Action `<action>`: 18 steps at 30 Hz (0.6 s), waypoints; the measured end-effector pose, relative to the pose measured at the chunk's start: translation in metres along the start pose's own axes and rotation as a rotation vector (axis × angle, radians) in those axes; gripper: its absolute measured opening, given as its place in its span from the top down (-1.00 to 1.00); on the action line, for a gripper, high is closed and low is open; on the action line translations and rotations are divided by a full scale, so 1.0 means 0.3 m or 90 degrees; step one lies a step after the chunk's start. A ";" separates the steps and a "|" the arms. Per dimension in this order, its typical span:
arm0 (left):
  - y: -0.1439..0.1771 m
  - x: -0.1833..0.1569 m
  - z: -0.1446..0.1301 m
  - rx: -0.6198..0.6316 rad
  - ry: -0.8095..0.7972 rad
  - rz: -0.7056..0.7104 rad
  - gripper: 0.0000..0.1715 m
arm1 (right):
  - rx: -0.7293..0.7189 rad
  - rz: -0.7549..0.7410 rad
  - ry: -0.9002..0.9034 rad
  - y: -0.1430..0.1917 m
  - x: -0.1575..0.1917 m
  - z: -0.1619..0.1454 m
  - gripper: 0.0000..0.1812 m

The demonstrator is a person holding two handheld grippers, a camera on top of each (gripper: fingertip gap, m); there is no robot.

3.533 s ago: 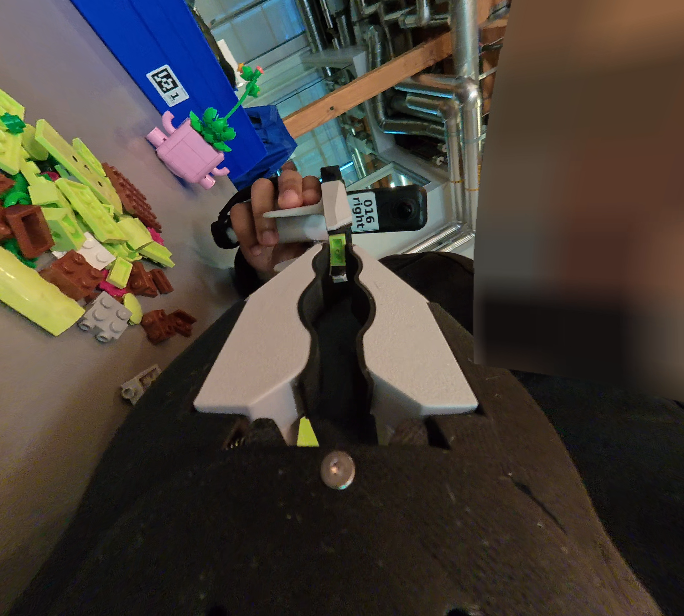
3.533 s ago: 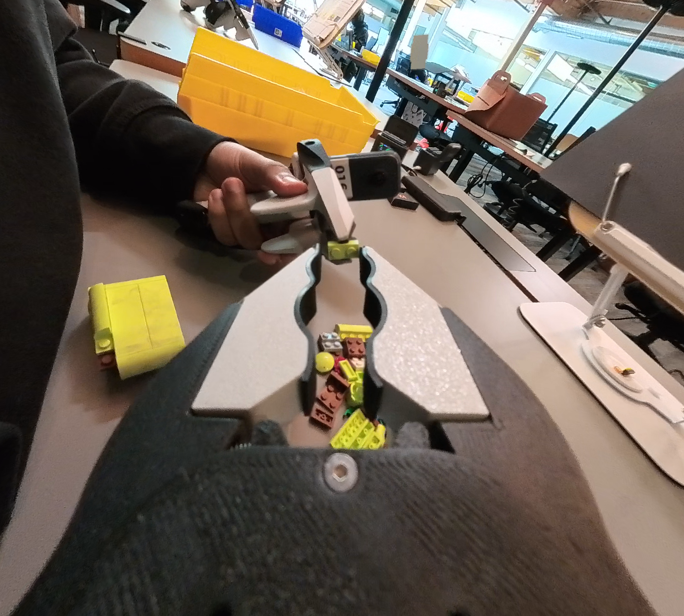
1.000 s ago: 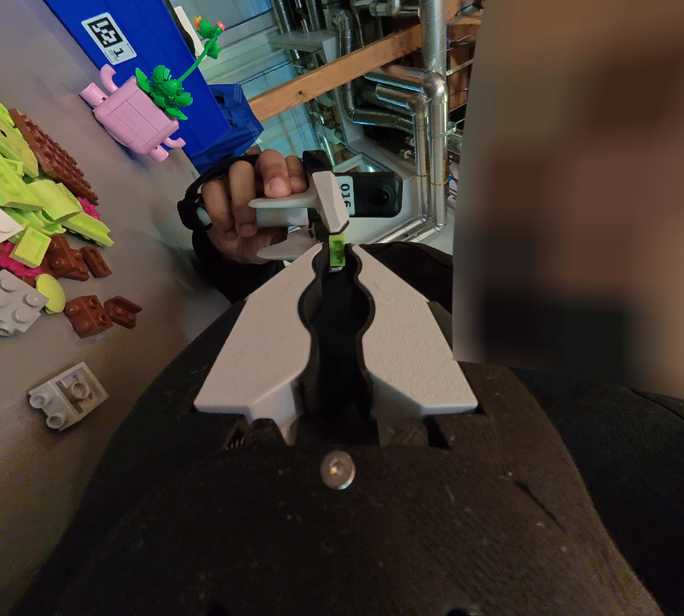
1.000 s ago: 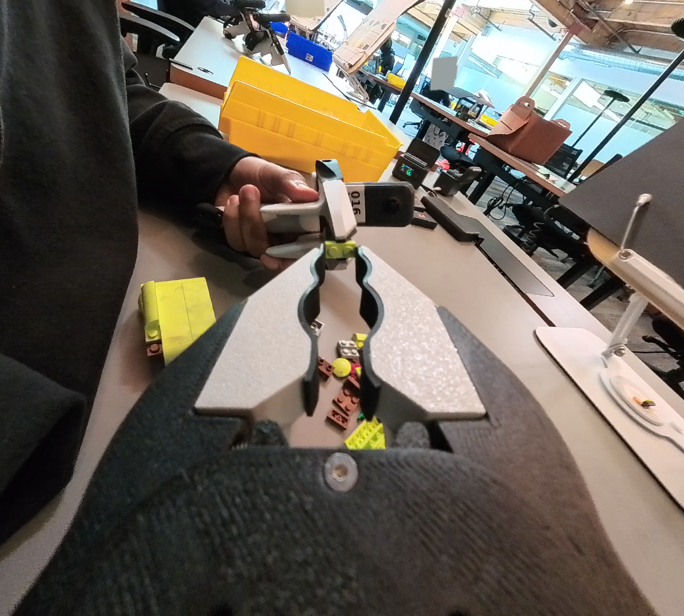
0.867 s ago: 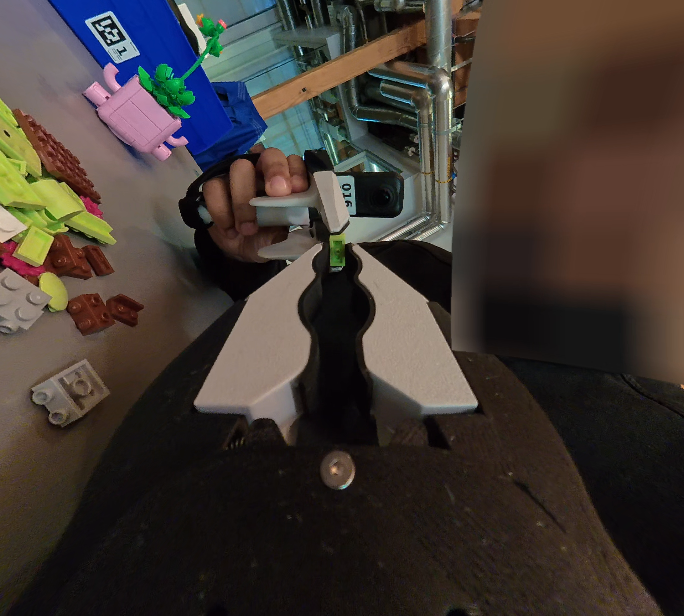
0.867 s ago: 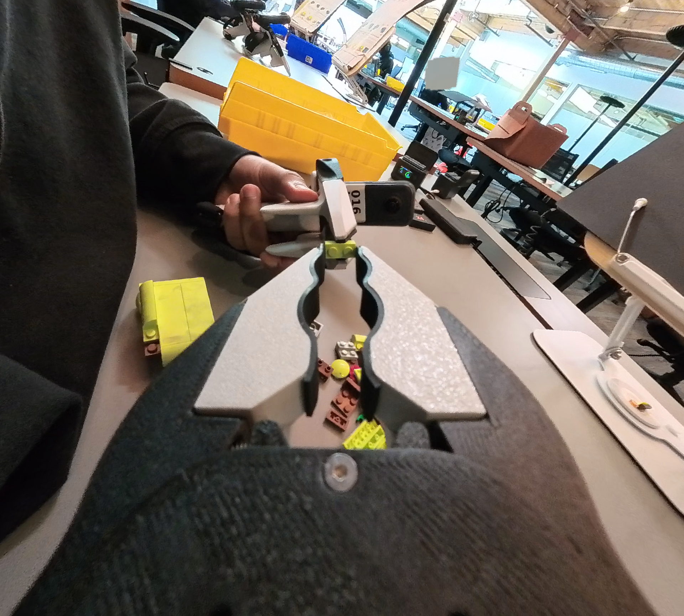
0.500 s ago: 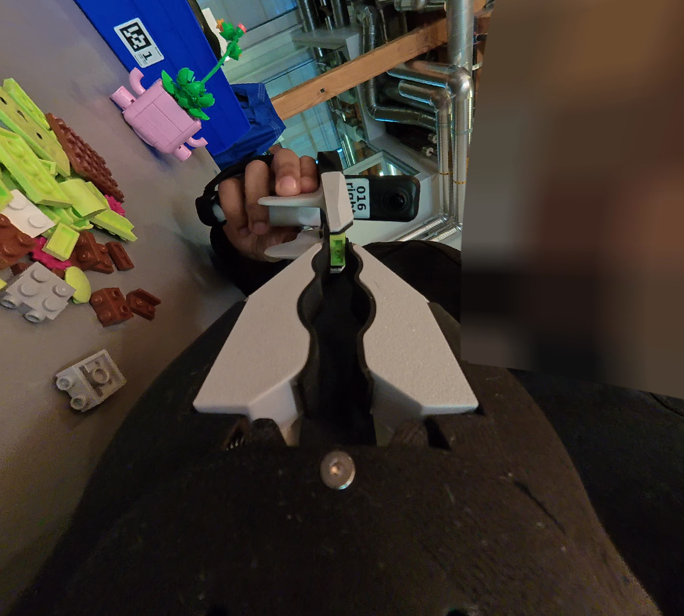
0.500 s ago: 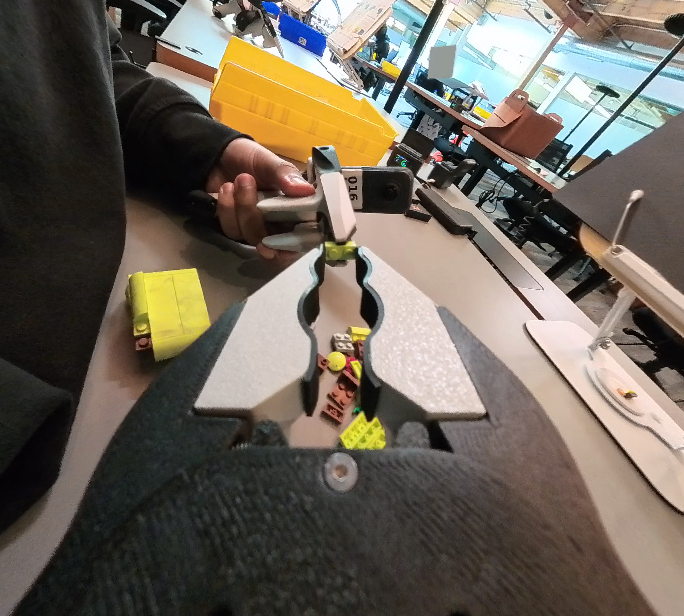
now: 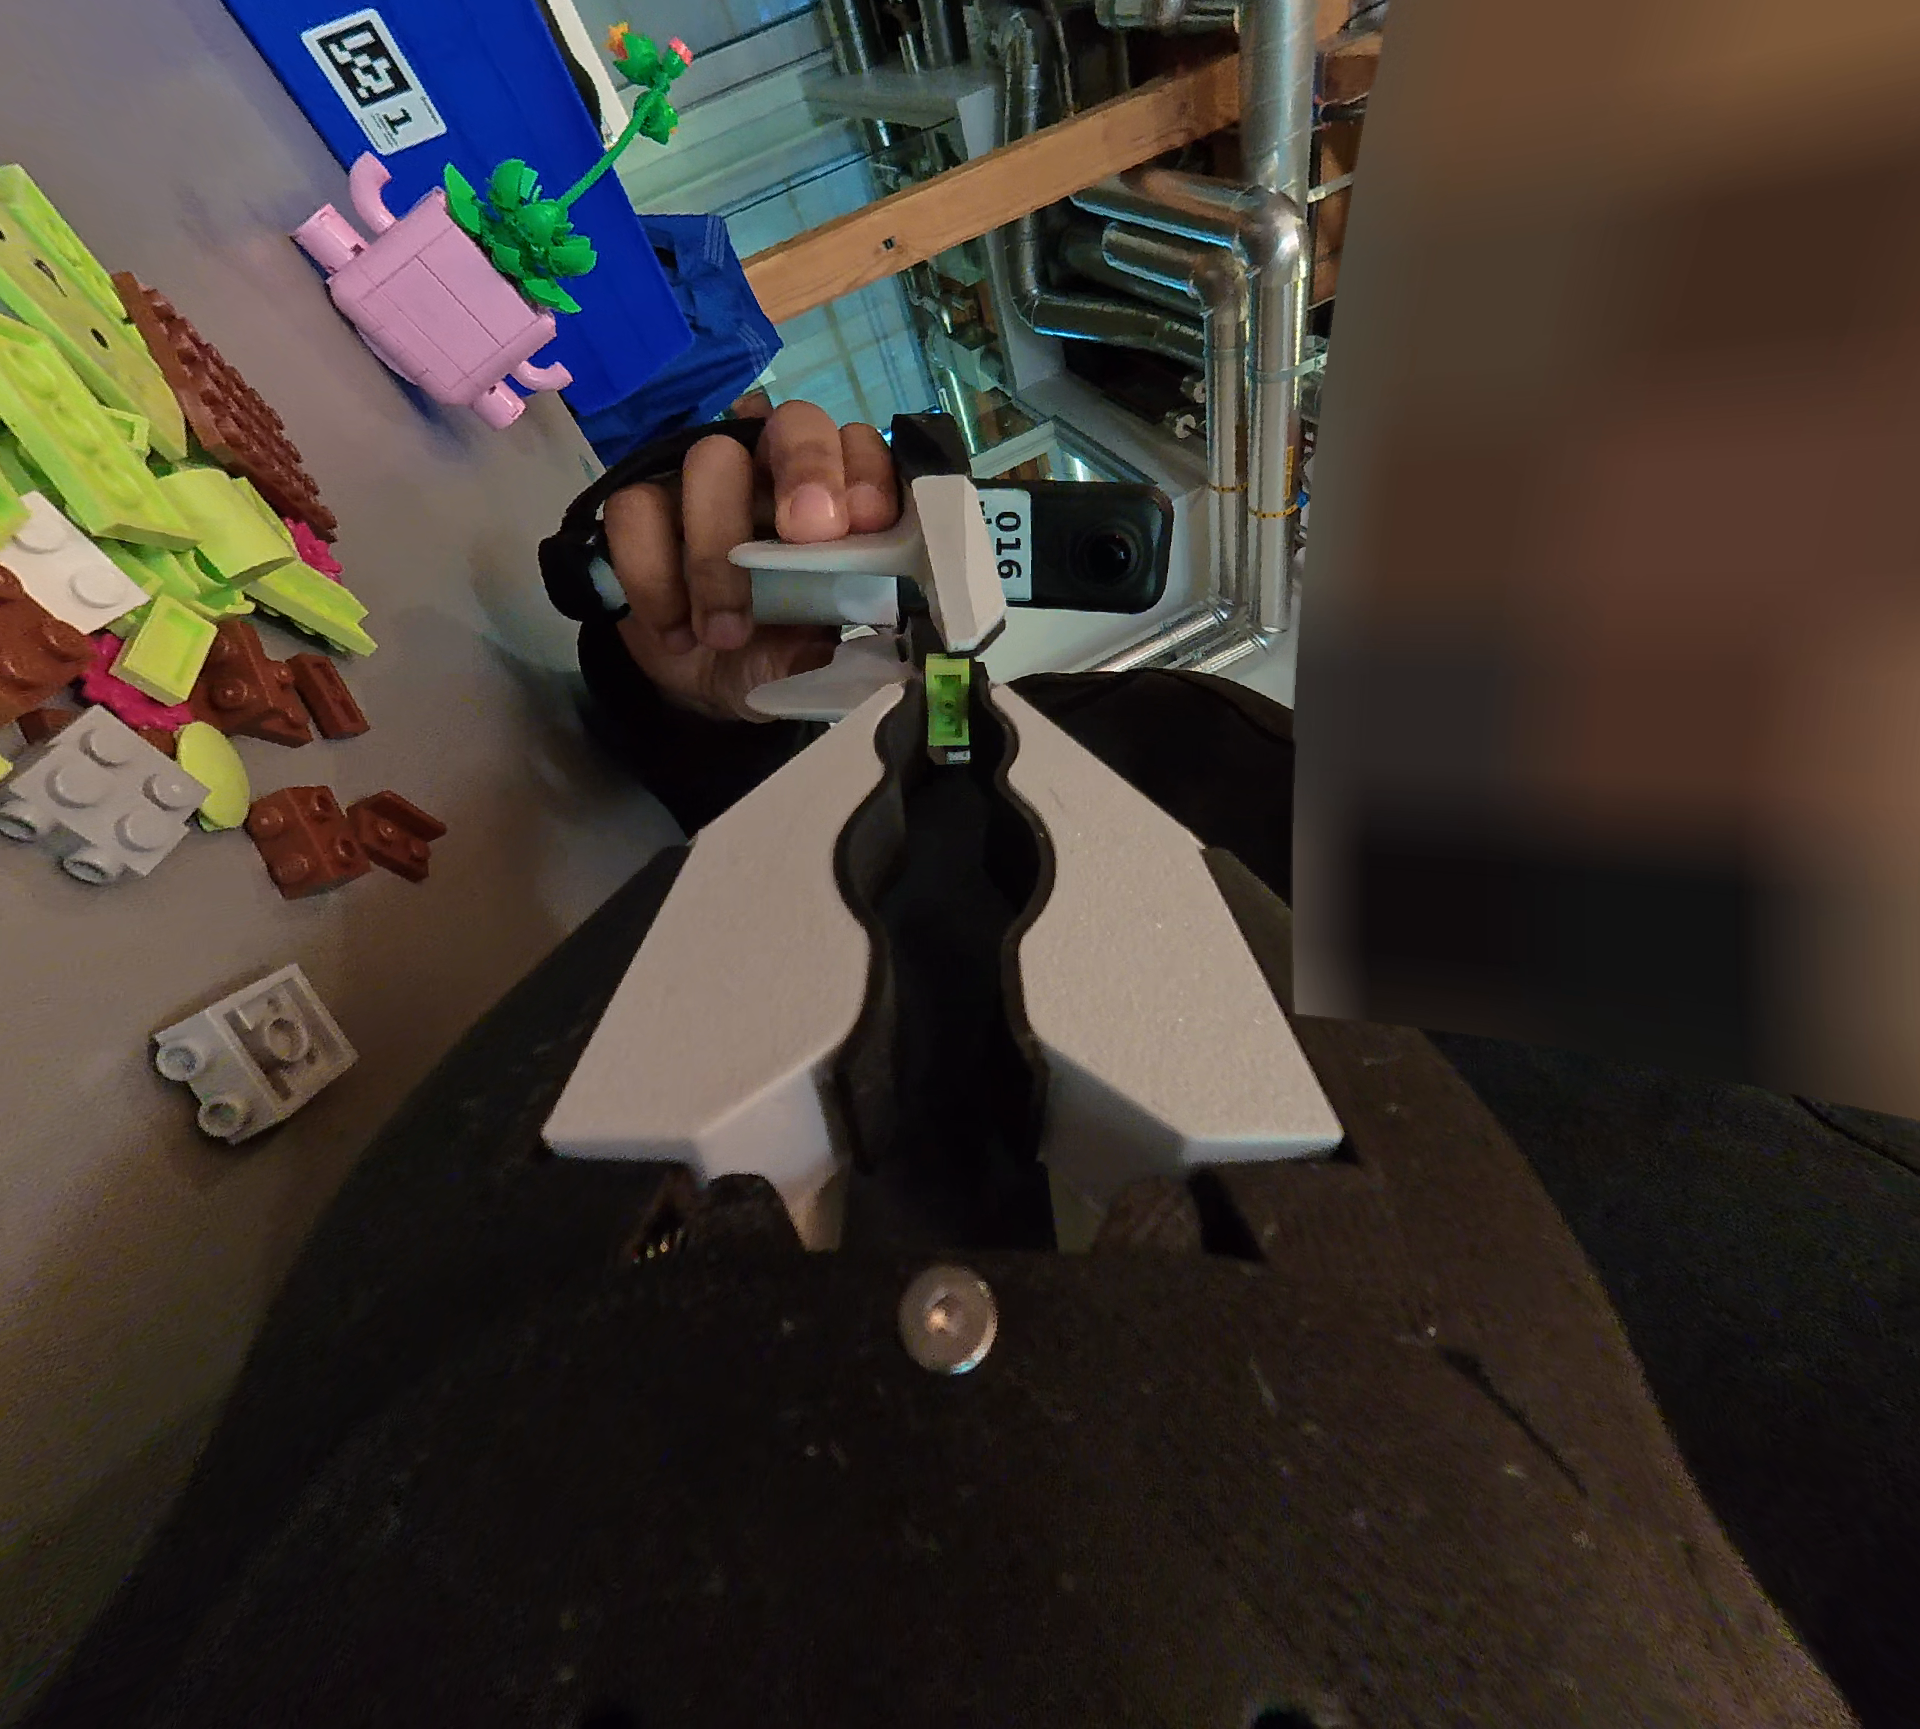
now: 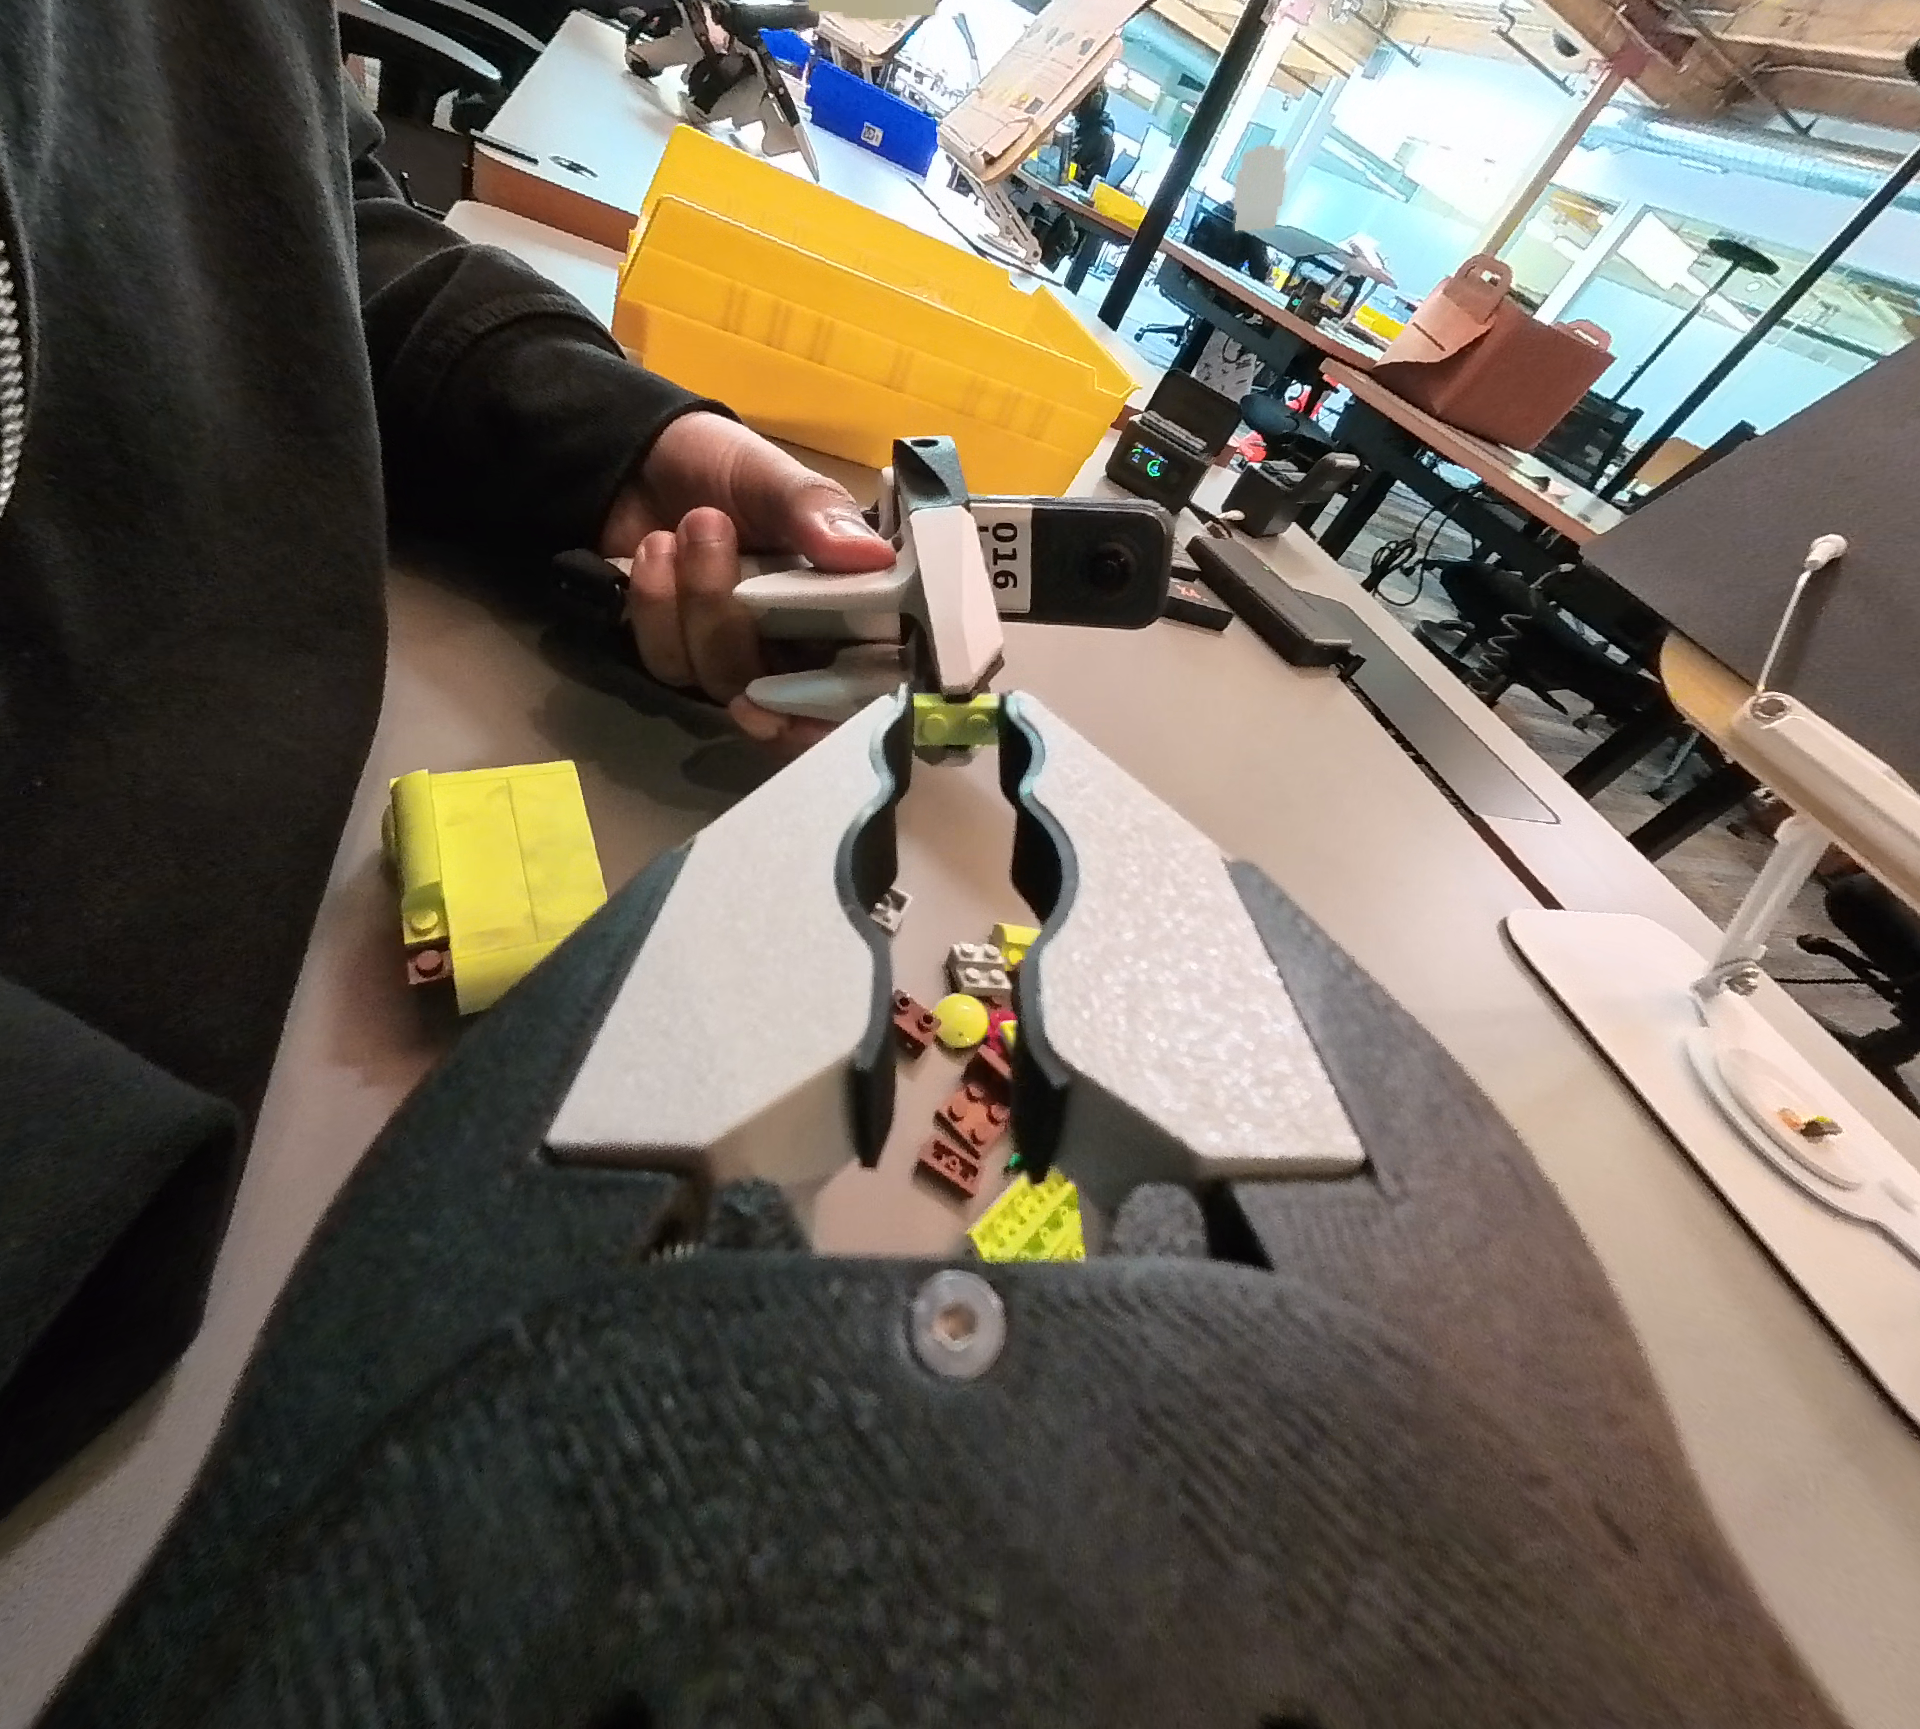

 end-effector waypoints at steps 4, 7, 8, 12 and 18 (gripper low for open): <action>-0.001 -0.003 -0.005 0.007 0.001 -0.005 0.95 | 0.004 0.010 -0.010 -0.002 0.005 -0.005 0.84; -0.003 -0.004 -0.008 0.010 0.000 -0.002 0.95 | 0.013 0.017 -0.021 0.000 0.007 -0.007 0.84; -0.004 -0.006 -0.008 0.010 0.001 -0.003 0.95 | 0.016 0.021 -0.032 0.001 0.007 -0.005 0.85; -0.005 -0.010 -0.007 0.018 -0.007 0.002 0.95 | 0.031 0.025 -0.052 0.003 0.004 -0.002 0.85; 0.003 -0.017 -0.002 0.019 -0.022 0.010 0.92 | 0.029 0.015 -0.052 0.011 -0.004 0.003 0.84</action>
Point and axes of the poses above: each gripper's, where its closed fingertips meet, y back along the fingers, z out of its top, x = y × z across the jaws, the point moved 1 cm from there along y, back along the fingers, and after that the axes turned 4 degrees about -y, right-handed, at the moved point
